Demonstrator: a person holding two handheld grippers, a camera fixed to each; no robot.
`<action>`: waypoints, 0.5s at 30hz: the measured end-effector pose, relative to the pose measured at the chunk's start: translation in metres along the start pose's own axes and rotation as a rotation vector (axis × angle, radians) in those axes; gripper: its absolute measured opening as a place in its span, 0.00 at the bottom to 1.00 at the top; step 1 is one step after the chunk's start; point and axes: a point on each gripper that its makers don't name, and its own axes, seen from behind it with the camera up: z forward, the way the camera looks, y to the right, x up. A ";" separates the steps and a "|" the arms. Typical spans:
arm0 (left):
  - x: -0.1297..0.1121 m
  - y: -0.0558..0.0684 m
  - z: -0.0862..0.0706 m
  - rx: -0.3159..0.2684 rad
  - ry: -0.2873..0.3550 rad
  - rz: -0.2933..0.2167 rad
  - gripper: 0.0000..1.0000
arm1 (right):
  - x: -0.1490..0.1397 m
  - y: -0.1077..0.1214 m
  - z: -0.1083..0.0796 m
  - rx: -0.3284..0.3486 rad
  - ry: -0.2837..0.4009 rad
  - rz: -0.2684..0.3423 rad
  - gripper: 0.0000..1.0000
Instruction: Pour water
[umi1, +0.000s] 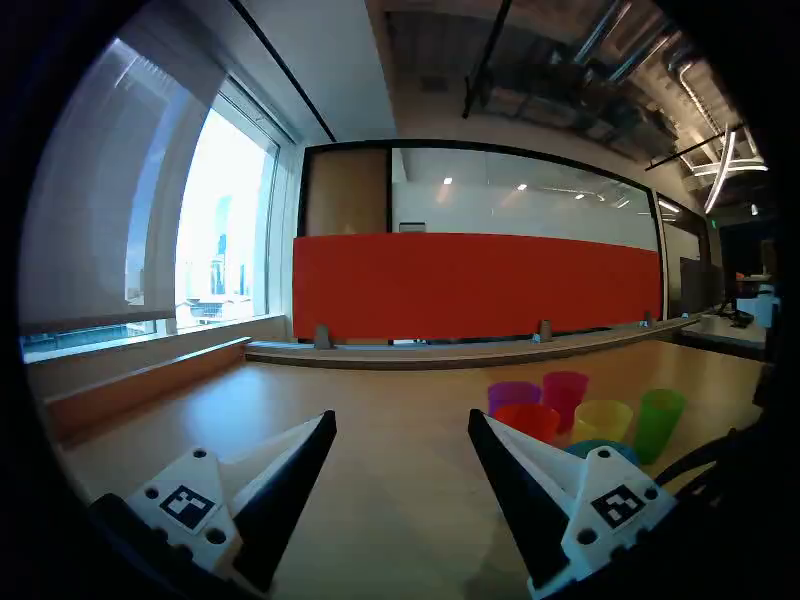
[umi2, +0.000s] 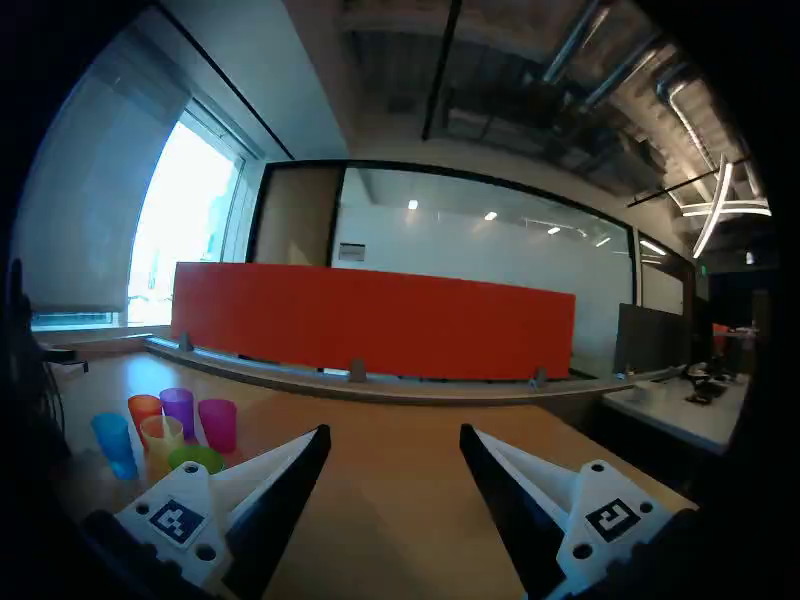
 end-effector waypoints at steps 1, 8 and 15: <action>0.000 0.000 0.000 0.000 0.000 0.000 0.98 | -0.002 0.000 0.000 0.002 0.001 0.001 1.00; 0.000 0.000 0.000 0.000 0.000 0.000 0.98 | -0.015 -0.007 0.008 0.038 -0.009 0.024 1.00; 0.000 0.000 0.000 0.000 0.000 0.000 0.98 | -0.019 -0.014 0.020 0.042 0.005 0.052 1.00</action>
